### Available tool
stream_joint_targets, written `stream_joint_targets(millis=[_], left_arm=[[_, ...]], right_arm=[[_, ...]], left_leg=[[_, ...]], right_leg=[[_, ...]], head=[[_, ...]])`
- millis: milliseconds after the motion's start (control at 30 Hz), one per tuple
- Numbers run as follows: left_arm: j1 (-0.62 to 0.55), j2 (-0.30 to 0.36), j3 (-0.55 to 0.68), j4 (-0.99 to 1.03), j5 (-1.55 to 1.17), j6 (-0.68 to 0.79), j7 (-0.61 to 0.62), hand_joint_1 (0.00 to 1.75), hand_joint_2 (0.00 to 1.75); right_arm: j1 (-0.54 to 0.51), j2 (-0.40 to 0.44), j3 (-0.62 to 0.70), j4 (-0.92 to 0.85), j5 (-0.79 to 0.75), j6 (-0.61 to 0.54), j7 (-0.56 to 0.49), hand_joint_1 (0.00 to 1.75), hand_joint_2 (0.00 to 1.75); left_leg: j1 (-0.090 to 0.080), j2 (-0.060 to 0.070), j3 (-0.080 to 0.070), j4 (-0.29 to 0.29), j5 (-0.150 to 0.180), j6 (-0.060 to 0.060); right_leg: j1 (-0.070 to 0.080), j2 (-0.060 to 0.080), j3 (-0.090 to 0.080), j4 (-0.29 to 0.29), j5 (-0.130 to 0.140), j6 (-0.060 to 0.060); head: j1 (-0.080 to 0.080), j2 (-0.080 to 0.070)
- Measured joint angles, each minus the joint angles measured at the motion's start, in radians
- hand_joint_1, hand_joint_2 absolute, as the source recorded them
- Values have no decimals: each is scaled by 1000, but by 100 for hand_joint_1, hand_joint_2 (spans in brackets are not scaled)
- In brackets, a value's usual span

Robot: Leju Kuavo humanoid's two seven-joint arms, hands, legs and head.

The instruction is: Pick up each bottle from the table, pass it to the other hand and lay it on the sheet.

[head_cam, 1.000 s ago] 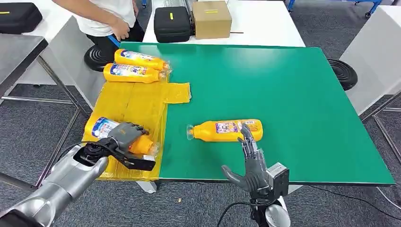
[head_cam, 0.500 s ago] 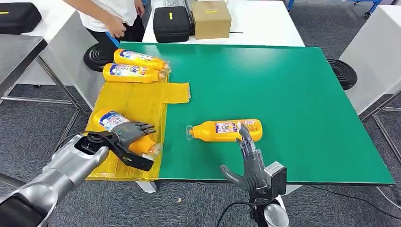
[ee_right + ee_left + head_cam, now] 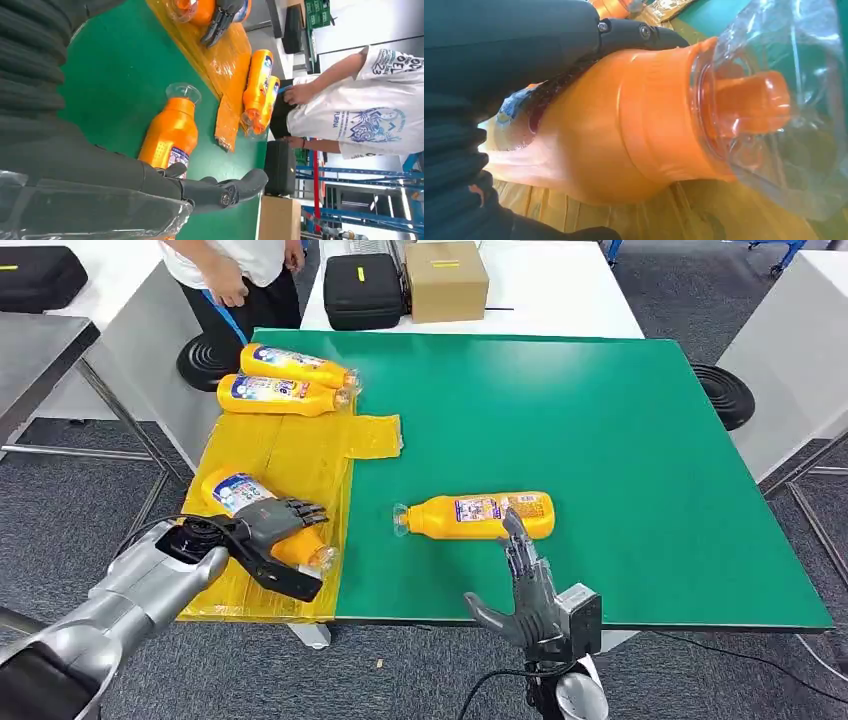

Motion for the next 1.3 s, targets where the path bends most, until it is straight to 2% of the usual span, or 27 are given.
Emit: stream_joint_targets(millis=[267,433,633,933,1300], left_arm=[[-23,4,-24,2,41,-22,-19,0,175],[-26,42,-34,-47,136,-1,-4,0,175],[26,108,0,-221,197,76,52,0,175],[114,117,84,-376,175,156,105,0,175],[136,154,119,-447,153,87,89,0,175]], right_arm=[[-2,-3,-1,5,-6,-12,-3,0,175],[12,-8,-2,-2,-19,-19,-2,0,175],[32,-10,-3,-38,-27,-20,12,0,175],[34,-10,-4,-46,-19,-7,27,0,175],[32,-8,-10,-46,-18,4,37,0,175]], left_leg=[[0,0,0,0,0,0],[0,3,-1,0,0,0],[0,3,-2,0,0,0],[0,2,-3,0,0,0],[0,3,-3,0,0,0]], right_leg=[[0,0,0,0,0,0],[0,1,-1,0,0,0],[0,1,-2,0,0,0],[0,1,-3,0,0,0],[0,1,-3,0,0,0]], head=[[0,0],[0,0],[0,0],[0,0],[0,0]])
